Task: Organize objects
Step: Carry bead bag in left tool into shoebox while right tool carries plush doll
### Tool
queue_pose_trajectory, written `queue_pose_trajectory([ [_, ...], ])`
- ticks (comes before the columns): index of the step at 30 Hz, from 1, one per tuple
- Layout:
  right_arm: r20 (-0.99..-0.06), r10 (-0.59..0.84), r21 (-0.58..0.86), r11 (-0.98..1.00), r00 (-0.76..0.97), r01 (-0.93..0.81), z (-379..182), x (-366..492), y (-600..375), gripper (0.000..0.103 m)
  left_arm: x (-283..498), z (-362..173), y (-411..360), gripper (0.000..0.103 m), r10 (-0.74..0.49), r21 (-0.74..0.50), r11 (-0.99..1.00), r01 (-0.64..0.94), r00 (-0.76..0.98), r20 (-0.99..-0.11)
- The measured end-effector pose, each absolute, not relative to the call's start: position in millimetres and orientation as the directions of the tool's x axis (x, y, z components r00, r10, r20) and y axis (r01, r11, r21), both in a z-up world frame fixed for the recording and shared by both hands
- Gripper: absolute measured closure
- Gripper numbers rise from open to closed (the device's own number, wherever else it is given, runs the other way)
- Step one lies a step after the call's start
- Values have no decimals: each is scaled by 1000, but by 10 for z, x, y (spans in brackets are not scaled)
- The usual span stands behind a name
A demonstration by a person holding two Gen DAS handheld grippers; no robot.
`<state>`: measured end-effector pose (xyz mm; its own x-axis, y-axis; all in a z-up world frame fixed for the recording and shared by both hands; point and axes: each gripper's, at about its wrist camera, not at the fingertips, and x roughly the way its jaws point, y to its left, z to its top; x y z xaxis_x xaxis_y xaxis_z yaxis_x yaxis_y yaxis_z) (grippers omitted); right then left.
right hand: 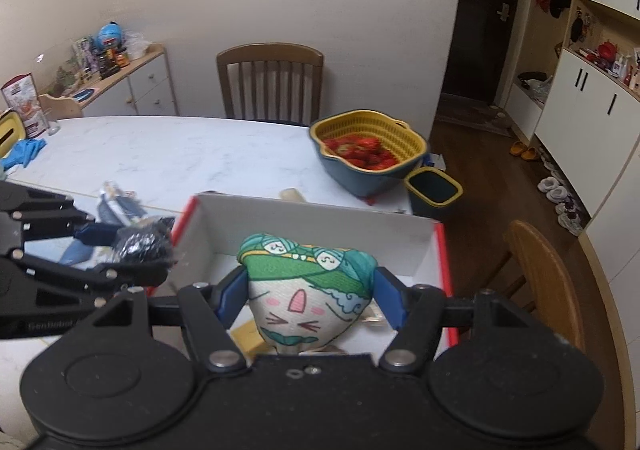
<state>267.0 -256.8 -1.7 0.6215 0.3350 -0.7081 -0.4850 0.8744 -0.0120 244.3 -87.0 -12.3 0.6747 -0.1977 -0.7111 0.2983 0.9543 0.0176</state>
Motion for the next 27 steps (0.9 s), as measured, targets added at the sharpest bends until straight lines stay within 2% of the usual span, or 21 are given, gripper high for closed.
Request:
queue_pose_trajectory([
  [13,-695,306,-23,895,651,-446,-144,3176,-2891,37,3011,-448,-1252,67,-153,37,960,279,626,-765],
  [27,-823,343,-2,795,453,-607,-952,3151,-2743,36,3489,-883,-1342,67,-106,48,963,265,536,-837],
])
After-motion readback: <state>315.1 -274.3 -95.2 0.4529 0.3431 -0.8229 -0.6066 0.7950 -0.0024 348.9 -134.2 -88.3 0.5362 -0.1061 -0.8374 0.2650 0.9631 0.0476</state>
